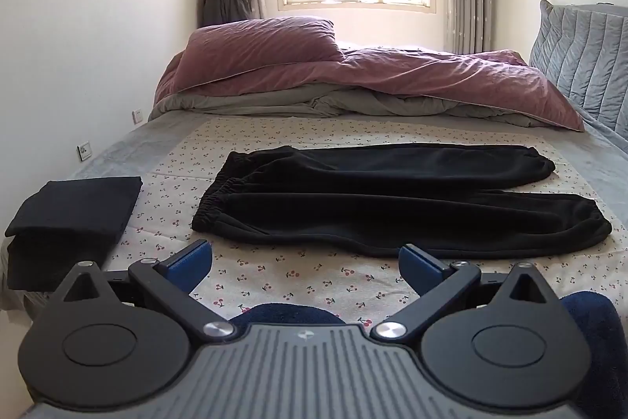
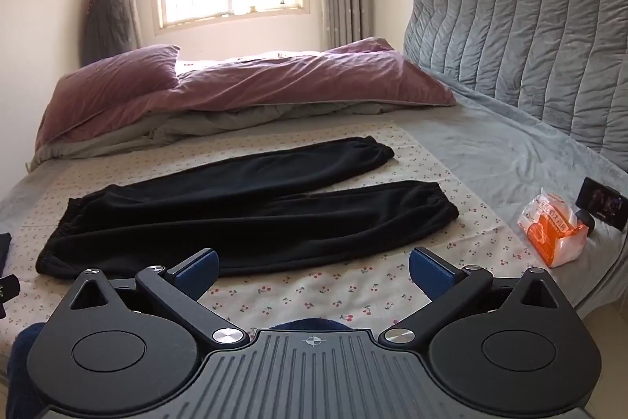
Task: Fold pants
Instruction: 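Move both grippers toward the black sweatpants' elastic waistband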
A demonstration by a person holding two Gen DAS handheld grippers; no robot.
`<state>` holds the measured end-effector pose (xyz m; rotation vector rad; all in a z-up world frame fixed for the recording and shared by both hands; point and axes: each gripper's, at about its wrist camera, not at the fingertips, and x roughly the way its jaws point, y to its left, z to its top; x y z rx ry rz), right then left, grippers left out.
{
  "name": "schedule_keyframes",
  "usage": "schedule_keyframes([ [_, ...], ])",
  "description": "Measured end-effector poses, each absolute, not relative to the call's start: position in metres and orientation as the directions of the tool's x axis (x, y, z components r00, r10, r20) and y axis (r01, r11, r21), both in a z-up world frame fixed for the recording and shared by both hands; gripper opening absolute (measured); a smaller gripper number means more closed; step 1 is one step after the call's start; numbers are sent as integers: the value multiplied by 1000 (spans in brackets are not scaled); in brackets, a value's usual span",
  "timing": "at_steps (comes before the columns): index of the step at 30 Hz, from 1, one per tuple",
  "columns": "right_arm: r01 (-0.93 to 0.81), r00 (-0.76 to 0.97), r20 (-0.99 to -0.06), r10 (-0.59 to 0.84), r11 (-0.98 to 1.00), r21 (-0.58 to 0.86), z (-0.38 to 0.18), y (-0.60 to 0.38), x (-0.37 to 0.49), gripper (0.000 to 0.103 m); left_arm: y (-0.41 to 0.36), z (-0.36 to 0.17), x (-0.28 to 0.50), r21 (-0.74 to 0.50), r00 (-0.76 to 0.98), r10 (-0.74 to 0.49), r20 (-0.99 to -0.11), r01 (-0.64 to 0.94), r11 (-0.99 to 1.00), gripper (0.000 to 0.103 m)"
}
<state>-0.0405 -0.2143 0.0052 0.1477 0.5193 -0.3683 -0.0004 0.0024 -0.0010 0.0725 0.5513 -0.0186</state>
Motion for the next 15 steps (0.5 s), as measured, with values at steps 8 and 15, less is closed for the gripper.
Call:
schedule_keyframes([
  [8, 362, 811, -499, -306, 932, 19, 5, -200, -45, 103, 3, -5, -4, 49, 870, -3, -493, 31, 998, 96],
  [15, 371, 820, -472, -325, 929, 4, 4, -196, -48, 103, 6, -4, -12, 41, 862, -17, -507, 44, 998, 96],
])
